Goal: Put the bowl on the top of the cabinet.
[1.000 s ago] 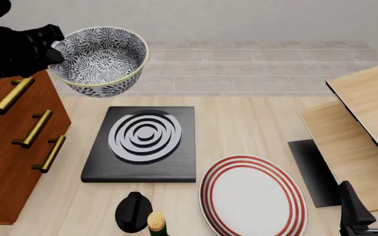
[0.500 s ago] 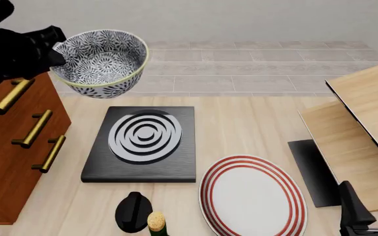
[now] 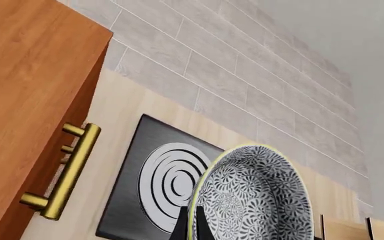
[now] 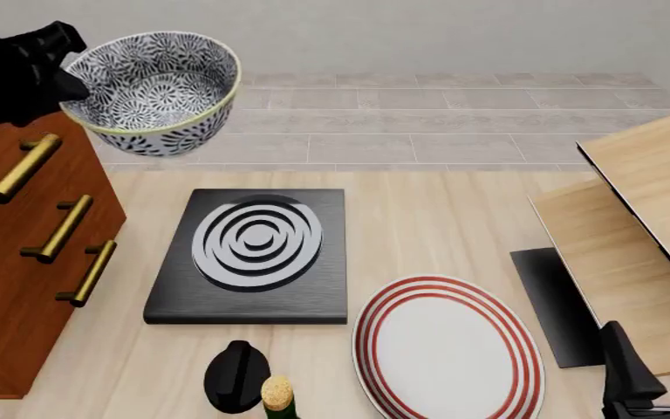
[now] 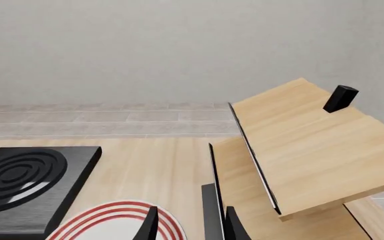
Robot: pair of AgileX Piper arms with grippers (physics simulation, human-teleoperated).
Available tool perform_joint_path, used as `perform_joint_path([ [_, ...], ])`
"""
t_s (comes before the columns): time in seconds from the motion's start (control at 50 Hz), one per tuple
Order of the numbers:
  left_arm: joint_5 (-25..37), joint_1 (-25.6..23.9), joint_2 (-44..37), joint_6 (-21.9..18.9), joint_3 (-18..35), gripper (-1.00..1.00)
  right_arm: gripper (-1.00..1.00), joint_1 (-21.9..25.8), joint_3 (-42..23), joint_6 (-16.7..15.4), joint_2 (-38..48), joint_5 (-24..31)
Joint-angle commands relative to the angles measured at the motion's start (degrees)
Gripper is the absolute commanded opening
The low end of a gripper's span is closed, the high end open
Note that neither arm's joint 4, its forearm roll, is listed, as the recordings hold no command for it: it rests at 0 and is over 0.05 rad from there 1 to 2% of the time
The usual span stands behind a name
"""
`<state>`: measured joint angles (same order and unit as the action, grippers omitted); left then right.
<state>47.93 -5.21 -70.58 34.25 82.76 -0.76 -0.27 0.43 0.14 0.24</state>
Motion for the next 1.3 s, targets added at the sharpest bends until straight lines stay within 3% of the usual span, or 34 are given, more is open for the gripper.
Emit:
perform_joint_path([
  [0.02,0.95,2.37,0.62,0.07,1.93,-1.0,1.0,-0.01,0.1,0.0,-0.03,-0.11],
  [0.54,5.7,10.79,0.71,2.11,9.48,-1.0,1.0,0.0,0.02,0.11,0.02,-0.02],
  [0.68,7.41,15.68,0.25,2.27,10.96,-1.0,1.0,-0.01,0.02,0.18,0.04,-0.04],
  [1.3,16.27,27.87,-0.83,5.16,22.96,-1.0,1.0,-0.02,-0.03,0.34,0.12,-0.06],
])
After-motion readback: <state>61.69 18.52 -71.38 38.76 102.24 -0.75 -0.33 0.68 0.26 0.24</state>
